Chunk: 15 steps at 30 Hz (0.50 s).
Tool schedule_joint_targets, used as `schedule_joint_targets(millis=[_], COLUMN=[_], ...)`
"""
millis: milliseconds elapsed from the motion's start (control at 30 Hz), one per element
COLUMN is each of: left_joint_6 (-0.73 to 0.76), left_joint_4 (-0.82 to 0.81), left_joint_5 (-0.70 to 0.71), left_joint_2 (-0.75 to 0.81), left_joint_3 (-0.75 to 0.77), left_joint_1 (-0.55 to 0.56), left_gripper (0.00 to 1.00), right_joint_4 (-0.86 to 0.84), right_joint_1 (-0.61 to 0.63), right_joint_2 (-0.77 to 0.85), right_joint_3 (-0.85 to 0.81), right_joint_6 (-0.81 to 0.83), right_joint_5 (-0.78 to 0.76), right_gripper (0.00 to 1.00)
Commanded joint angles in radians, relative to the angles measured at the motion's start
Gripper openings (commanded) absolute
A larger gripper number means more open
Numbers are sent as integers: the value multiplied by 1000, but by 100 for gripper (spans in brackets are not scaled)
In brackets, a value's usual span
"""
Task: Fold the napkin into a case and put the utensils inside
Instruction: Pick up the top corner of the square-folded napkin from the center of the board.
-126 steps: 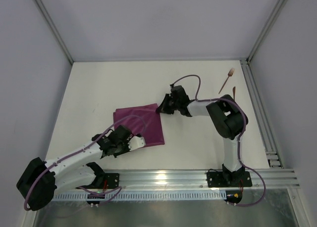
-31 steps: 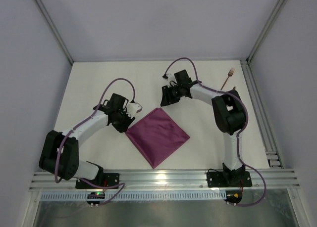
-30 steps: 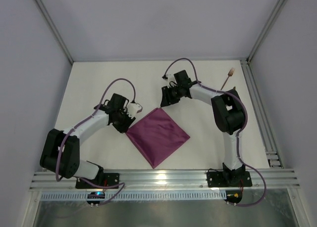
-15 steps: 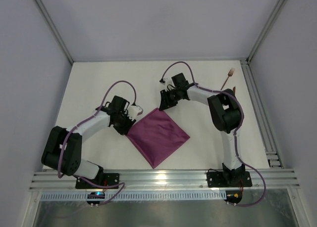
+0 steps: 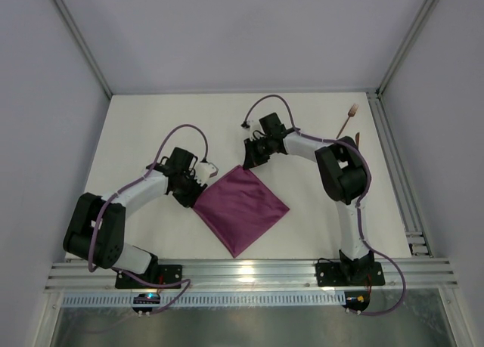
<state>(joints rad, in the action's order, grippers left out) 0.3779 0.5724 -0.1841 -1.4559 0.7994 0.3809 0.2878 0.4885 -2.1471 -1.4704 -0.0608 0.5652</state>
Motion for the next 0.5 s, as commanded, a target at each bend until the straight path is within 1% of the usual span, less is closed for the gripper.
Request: schedule_joint_targets(millis=[0, 167, 467], left_joint_6=[18, 23, 26], left_joint_4=[-22, -13, -8], left_joint_5=[-15, -25, -23], left_joint_2=[11, 19, 25], left_joint_3=[-3, -2, -6], left_joint_1=[-4, -4, -4], left_gripper=[30, 30, 31], right_joint_4=[-22, -67, -72], right_joint_1=[25, 53, 76], right_joint_2=[69, 141, 229], right_joint_3=[8, 62, 119], right_joint_6=[18, 27, 53], right_joint_5=[-50, -111, -166], right_gripper=[8, 7, 6])
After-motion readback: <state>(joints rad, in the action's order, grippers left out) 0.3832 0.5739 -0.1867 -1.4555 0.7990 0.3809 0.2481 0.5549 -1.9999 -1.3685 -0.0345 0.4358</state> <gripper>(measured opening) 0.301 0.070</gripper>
